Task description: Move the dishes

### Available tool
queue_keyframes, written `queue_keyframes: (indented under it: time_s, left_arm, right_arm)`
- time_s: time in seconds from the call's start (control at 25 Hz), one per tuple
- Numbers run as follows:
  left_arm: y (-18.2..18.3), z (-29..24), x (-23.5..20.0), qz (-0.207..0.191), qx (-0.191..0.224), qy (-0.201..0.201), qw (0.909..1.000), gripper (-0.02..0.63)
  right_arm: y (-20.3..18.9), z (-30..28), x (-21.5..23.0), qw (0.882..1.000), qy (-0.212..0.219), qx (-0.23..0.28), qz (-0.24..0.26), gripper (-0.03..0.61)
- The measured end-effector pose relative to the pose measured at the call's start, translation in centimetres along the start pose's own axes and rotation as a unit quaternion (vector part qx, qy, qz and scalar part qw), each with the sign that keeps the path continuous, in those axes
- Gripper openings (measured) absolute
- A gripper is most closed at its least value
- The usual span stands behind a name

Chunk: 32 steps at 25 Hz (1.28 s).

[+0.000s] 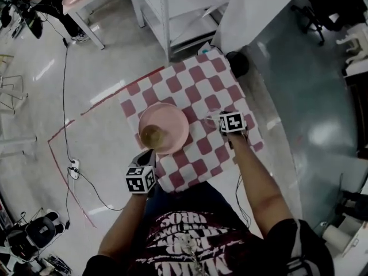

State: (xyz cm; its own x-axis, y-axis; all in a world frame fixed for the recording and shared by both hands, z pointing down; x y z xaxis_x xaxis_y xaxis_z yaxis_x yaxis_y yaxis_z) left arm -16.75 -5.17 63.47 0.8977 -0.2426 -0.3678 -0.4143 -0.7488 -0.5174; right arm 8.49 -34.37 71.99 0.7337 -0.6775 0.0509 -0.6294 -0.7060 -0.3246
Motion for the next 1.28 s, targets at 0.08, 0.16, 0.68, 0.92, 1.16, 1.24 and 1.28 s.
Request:
queue_keyframes:
  time_s: [0.08, 0.16, 0.68, 0.92, 1.16, 1.24, 1.28]
  left_arm:
    - [-0.7, 0.4, 0.1, 0.012, 0.003, 0.01, 0.9999, 0.029]
    - [-1.4, 0.9, 0.0, 0.02, 0.007, 0.022, 0.9995, 0.029]
    - [-1.8, 1.8, -0.2, 0.04, 0.02, 0.041, 0.9981, 0.029]
    - [0.1, 1.0, -0.5, 0.021, 0.015, 0.021, 0.9994, 0.028]
    - [1.0, 0.8, -2.0, -0.004, 0.005, 0.002, 1.0, 0.029]
    - [1.3, 0.7, -2.8, -0.007, 0.002, -0.001, 1.0, 0.029]
    - [1.3, 0.7, -3.3, -0.008, 0.001, -0.002, 1.0, 0.029]
  right_arm:
    - [1.3, -0.9, 0.2, 1.0, 0.005, 0.002, 0.013, 0.049]
    - [2.5, -1.9, 0.1, 1.0, 0.009, -0.002, 0.025, 0.049]
    - [4.1, -3.7, -0.7, 0.999, 0.01, 0.004, 0.046, 0.14]
    - [4.7, 1.2, -1.4, 0.997, 0.008, 0.067, 0.037, 0.167]
    - [3.6, 6.3, -6.8, 0.992, 0.042, 0.109, 0.038, 0.167]
    - [3.0, 6.9, -9.9, 0.991, 0.062, 0.109, 0.043, 0.167]
    - [2.7, 6.8, -11.5, 0.991, 0.074, 0.105, 0.044, 0.167]
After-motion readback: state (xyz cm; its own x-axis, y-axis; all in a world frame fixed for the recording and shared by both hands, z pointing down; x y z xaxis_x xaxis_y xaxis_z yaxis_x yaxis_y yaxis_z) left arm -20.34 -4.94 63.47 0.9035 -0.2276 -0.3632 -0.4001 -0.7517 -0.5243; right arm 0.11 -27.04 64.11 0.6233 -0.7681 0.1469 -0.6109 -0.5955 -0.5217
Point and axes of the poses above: the fingertips, and each gripper's own axes: z backward along the fingers, x to its right, y out of its top, the point moved 6 cm from there along z, backward along the fingers, and after that the axes turned 2 degrees about -x, right-handed, at the moved point
